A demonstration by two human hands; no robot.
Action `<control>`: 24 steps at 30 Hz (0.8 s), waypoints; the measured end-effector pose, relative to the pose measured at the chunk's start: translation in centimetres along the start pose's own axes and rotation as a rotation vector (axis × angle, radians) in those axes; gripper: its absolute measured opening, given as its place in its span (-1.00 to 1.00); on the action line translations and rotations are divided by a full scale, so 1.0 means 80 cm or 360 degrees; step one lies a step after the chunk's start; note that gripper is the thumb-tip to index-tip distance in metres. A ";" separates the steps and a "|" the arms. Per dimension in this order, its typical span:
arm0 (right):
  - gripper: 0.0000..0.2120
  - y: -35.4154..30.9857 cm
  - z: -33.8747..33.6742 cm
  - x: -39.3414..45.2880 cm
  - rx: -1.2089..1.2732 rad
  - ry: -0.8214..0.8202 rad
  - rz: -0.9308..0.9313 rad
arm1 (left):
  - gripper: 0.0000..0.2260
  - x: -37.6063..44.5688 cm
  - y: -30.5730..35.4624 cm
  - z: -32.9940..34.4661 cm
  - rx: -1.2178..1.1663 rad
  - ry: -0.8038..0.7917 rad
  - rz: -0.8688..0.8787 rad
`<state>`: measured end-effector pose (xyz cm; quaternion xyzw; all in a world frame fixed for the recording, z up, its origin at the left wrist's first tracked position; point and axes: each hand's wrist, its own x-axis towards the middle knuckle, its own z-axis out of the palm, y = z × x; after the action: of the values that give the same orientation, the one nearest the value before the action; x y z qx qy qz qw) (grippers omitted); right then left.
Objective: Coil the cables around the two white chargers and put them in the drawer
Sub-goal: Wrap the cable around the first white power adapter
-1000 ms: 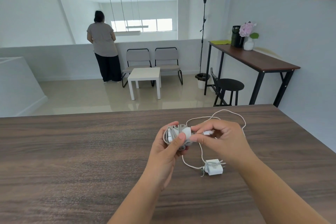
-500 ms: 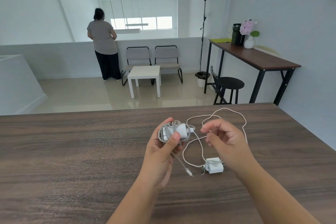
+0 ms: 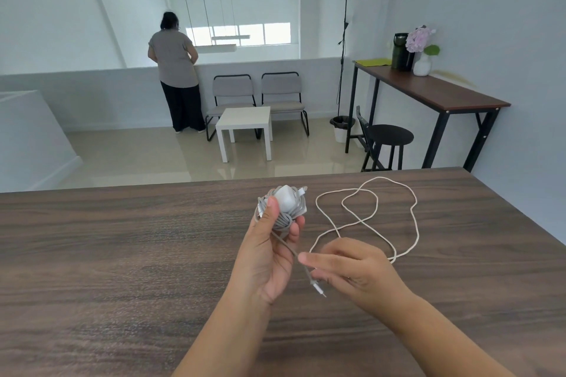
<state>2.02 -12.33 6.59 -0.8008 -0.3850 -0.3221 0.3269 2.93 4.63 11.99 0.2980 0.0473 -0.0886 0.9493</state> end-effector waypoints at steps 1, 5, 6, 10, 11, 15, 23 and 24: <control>-0.67 -0.001 0.000 0.001 -0.0007 -0.0022 -0.0051 | -0.64 0.000 0.000 0.000 -0.0020 0.0011 -0.0008; -0.73 -0.002 0.002 0.003 -0.0105 -0.0143 -0.0196 | -0.65 0.001 -0.005 0.001 -0.0035 0.0036 -0.0034; -0.76 -0.002 0.002 0.004 -0.0105 -0.0134 -0.0205 | -0.65 0.001 -0.006 0.001 -0.0033 0.0025 -0.0039; -0.85 -0.017 -0.001 0.015 0.0248 0.0085 0.0048 | -0.63 0.002 -0.007 -0.006 0.0040 -0.0028 -0.0020; -0.86 -0.021 -0.005 0.019 0.0367 0.0160 0.0180 | -0.61 0.002 -0.008 -0.007 0.0074 -0.0053 0.0003; -0.89 -0.030 -0.015 0.040 0.0666 0.0338 0.0561 | -0.39 -0.002 -0.014 -0.017 0.0266 -0.0211 0.0122; -0.87 -0.032 -0.017 0.060 0.0672 0.0475 0.0716 | -0.61 -0.006 -0.019 -0.030 0.0677 -0.0319 0.0382; -0.87 -0.031 -0.017 0.062 0.0687 0.0488 0.0756 | -0.60 -0.006 -0.019 -0.029 0.0713 -0.0341 0.0410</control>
<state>2.05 -10.13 11.85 -0.7228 -0.1937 -0.2646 0.6083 2.06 4.83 9.28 0.4929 -0.1124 -0.0065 0.8628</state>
